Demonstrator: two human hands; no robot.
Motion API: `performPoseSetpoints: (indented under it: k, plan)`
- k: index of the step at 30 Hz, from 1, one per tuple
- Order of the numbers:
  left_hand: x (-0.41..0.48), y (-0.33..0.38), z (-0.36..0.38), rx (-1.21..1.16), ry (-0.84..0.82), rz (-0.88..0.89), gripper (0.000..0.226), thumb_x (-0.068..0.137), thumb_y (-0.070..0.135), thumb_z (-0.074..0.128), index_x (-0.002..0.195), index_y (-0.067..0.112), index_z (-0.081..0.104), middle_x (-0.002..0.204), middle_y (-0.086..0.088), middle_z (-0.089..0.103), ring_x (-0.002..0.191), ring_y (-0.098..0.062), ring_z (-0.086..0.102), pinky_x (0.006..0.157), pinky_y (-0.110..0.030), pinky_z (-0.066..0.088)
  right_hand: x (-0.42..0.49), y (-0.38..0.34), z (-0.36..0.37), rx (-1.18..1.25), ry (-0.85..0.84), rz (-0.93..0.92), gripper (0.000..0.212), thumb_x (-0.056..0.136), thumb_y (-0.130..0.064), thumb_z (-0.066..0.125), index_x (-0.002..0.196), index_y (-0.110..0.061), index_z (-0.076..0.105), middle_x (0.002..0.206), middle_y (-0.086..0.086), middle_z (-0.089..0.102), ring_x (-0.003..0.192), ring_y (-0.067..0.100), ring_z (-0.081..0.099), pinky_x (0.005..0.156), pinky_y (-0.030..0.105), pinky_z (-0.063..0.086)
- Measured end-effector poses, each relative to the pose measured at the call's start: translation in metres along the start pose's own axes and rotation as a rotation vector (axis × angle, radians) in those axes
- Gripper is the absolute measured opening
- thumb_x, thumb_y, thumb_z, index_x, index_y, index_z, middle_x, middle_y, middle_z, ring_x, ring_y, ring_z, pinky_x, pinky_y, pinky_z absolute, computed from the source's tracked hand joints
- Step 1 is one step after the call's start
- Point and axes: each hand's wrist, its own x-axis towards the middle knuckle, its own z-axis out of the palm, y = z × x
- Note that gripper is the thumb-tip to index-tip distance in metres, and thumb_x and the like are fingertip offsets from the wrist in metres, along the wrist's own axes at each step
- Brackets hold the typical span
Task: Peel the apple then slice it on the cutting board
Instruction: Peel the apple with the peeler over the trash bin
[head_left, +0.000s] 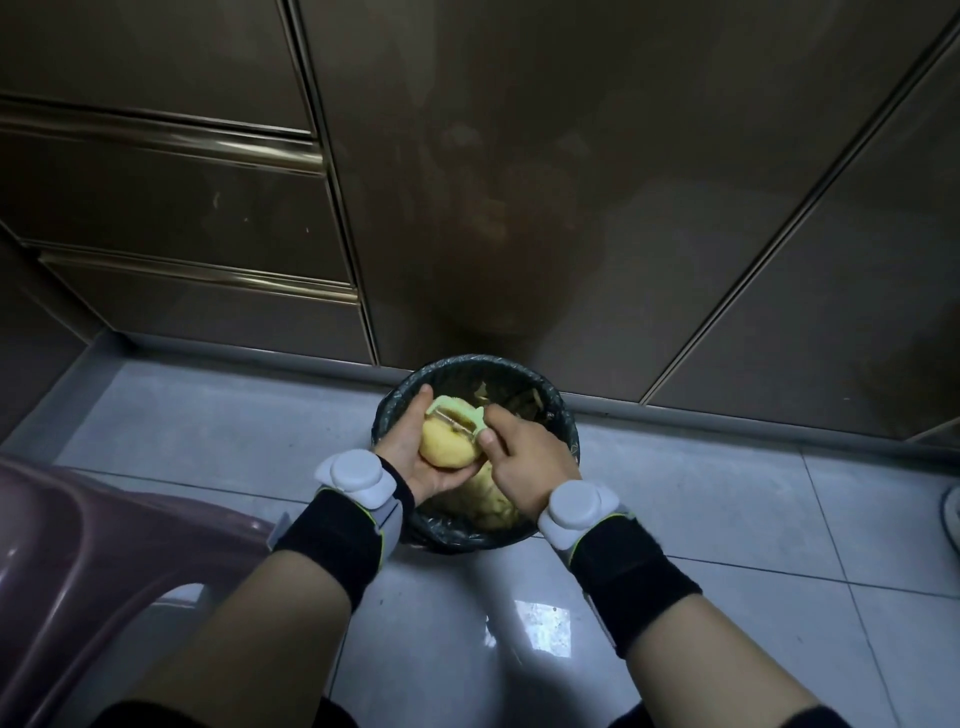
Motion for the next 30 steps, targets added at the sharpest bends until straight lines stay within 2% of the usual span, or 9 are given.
performPoseSetpoints:
  k: [3, 7, 10, 13, 19, 24, 30]
  plan:
    - [0.002, 0.000, -0.001, 0.019, 0.004, -0.012, 0.055, 0.087, 0.055, 0.060, 0.122, 0.012, 0.061, 0.106, -0.012, 0.069, 0.091, -0.029, 0.065, 0.068, -0.049, 0.053, 0.000, -0.003, 0.002, -0.084, 0.003, 0.004, 0.015, 0.099, -0.033, 0.038, 0.107, -0.024, 0.047, 0.100, 0.005, 0.064, 0.093, 0.033, 0.058, 0.074, 0.040, 0.047]
    - [0.003, -0.001, 0.000, 0.028, 0.016, -0.010, 0.054, 0.088, 0.052, 0.060, 0.126, 0.015, 0.059, 0.116, -0.014, 0.067, 0.094, -0.031, 0.064, 0.063, -0.048, 0.056, 0.006, -0.002, 0.003, -0.080, 0.056, 0.119, 0.008, 0.097, -0.032, 0.035, 0.094, -0.026, 0.040, 0.091, 0.006, 0.064, 0.083, 0.034, 0.059, 0.069, 0.039, 0.048]
    - [-0.002, -0.002, 0.003, 0.031, 0.014, 0.006, 0.048, 0.088, 0.047, 0.062, 0.119, 0.011, 0.056, 0.118, -0.020, 0.064, 0.096, -0.037, 0.062, 0.072, -0.052, 0.055, 0.009, 0.008, 0.002, -0.053, 0.004, 0.272, 0.006, 0.096, -0.028, 0.036, 0.091, -0.024, 0.038, 0.092, 0.008, 0.063, 0.077, 0.032, 0.054, 0.066, 0.035, 0.044]
    - [-0.002, 0.001, 0.003, -0.020, 0.003, 0.006, 0.043, 0.087, 0.046, 0.065, 0.110, 0.011, 0.054, 0.117, -0.021, 0.060, 0.099, -0.039, 0.060, 0.075, -0.055, 0.054, 0.009, 0.020, 0.002, -0.059, -0.052, 0.374, 0.012, 0.095, -0.026, 0.039, 0.105, -0.021, 0.044, 0.104, 0.009, 0.064, 0.087, 0.032, 0.058, 0.070, 0.033, 0.040]
    - [0.005, 0.004, -0.003, -0.034, 0.051, 0.044, 0.062, 0.077, 0.054, 0.073, 0.122, 0.016, 0.053, 0.122, -0.017, 0.060, 0.104, -0.040, 0.060, 0.069, -0.056, 0.056, 0.009, 0.025, 0.009, -0.155, -0.050, 0.340, 0.027, 0.100, -0.033, 0.034, 0.116, -0.013, 0.043, 0.109, 0.009, 0.062, 0.096, 0.032, 0.061, 0.070, 0.033, 0.039]
    - [0.000, 0.001, -0.001, 0.115, 0.022, 0.078, 0.049, 0.079, 0.054, 0.071, 0.110, 0.019, 0.056, 0.121, -0.014, 0.059, 0.104, -0.037, 0.061, 0.074, -0.057, 0.056, 0.009, 0.028, 0.007, -0.234, -0.133, 0.401, 0.028, 0.094, -0.034, 0.046, 0.115, -0.017, 0.051, 0.111, 0.006, 0.065, 0.098, 0.029, 0.063, 0.071, 0.031, 0.040]
    - [-0.001, 0.004, -0.002, 0.061, 0.022, 0.071, 0.055, 0.077, 0.054, 0.073, 0.113, 0.016, 0.055, 0.121, -0.016, 0.061, 0.105, -0.038, 0.061, 0.075, -0.059, 0.056, 0.004, 0.030, -0.003, -0.223, -0.136, 0.428, 0.027, 0.094, -0.036, 0.047, 0.111, -0.016, 0.055, 0.108, 0.007, 0.065, 0.093, 0.030, 0.062, 0.071, 0.030, 0.041]
